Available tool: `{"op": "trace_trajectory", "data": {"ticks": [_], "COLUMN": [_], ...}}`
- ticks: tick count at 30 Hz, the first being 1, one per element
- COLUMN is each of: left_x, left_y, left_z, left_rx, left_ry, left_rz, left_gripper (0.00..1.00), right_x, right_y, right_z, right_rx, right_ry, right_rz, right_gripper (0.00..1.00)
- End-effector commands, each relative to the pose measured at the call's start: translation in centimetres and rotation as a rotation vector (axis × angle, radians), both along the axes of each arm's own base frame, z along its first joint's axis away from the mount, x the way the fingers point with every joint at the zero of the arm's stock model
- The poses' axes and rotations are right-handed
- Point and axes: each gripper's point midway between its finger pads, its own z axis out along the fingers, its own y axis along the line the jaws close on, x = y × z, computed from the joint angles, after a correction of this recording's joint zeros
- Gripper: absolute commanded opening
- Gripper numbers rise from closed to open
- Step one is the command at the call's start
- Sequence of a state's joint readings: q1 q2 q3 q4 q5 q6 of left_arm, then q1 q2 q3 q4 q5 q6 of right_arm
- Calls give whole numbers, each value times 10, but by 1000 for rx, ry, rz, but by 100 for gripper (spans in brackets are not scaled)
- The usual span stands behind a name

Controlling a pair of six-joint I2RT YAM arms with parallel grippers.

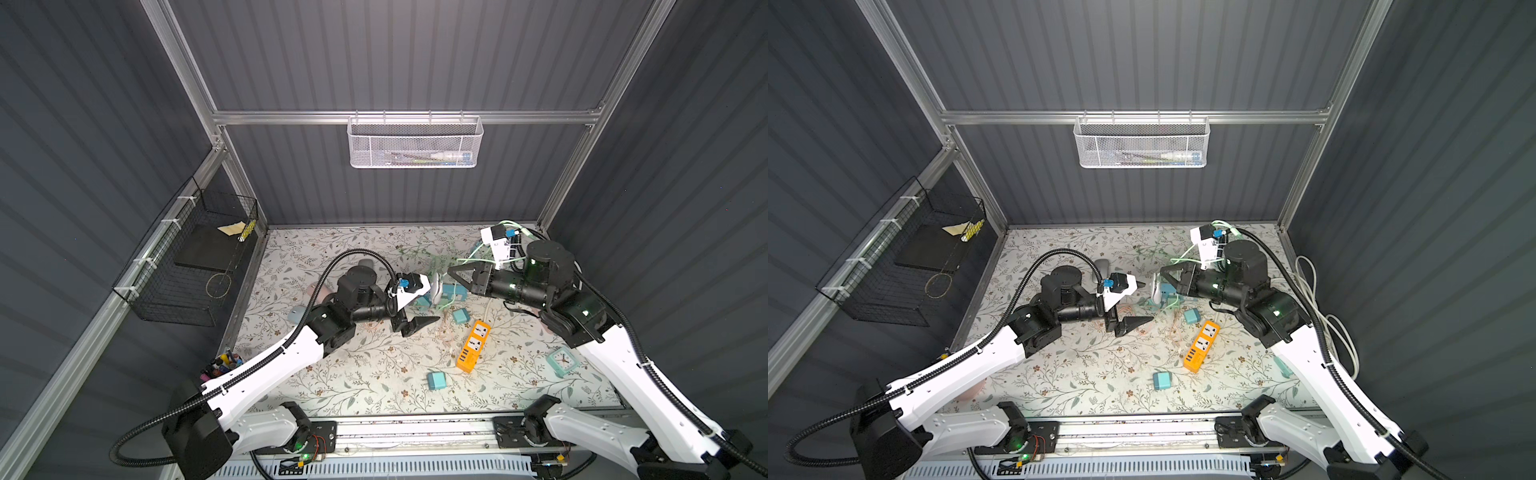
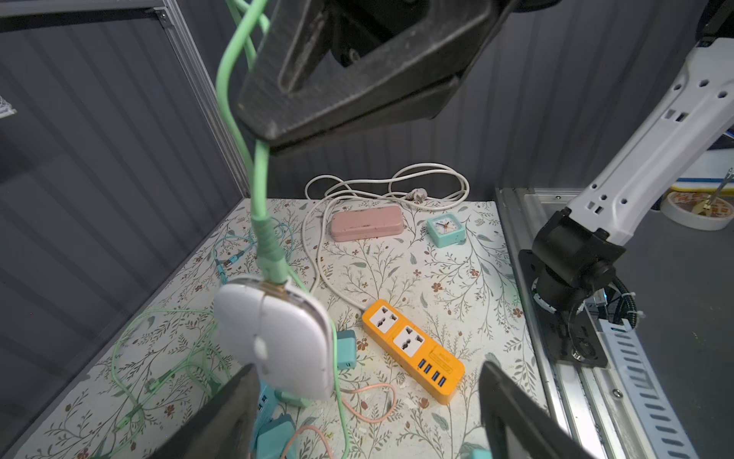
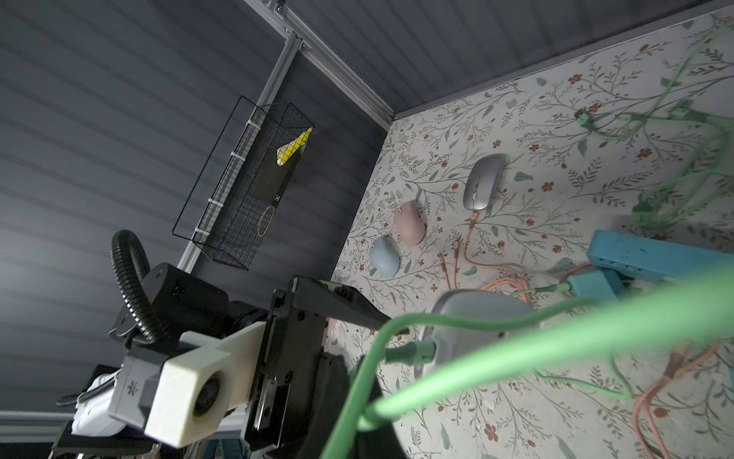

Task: Unplug the wireless mouse
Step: Remove the power cord from the mouse.

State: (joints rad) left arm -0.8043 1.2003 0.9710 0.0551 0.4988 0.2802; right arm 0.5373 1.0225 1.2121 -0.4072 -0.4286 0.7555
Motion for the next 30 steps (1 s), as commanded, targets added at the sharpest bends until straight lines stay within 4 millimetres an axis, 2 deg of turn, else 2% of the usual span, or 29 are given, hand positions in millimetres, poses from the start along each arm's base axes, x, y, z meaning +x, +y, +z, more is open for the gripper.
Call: {"op": "trace_trajectory", "data": {"ticks": [1,6,8,19,23,26,30], "left_x": [2,36,42,30,30,30,30], "left_y": [-4,1,2,-20,-21,-21,-19], "left_z": [-1,-9,-9,1,-2,-6,-9], "left_rx": [-5,36,35,-18,-5,13,37], "left_ry": [20,40,37,61,57,54,48], "left_rz": [4,205,237,150,146,145,148], "left_gripper": [86,81,81,80,77,64,37], "right_x": [3,-1,-1,4,3,2,0], "right_y": [-5,2,5,21,26,28,27], "right_z": [32,44,46,34,35,36,38], "right_rx": [72,131,151,155,162,165,165], "right_ry": [-60,-48,-36,23,35,36,28], "right_rz": [-51,-22,-12,-32,-26,-20,-18], "right_gripper": [0,0,0,0,0,0,0]}}
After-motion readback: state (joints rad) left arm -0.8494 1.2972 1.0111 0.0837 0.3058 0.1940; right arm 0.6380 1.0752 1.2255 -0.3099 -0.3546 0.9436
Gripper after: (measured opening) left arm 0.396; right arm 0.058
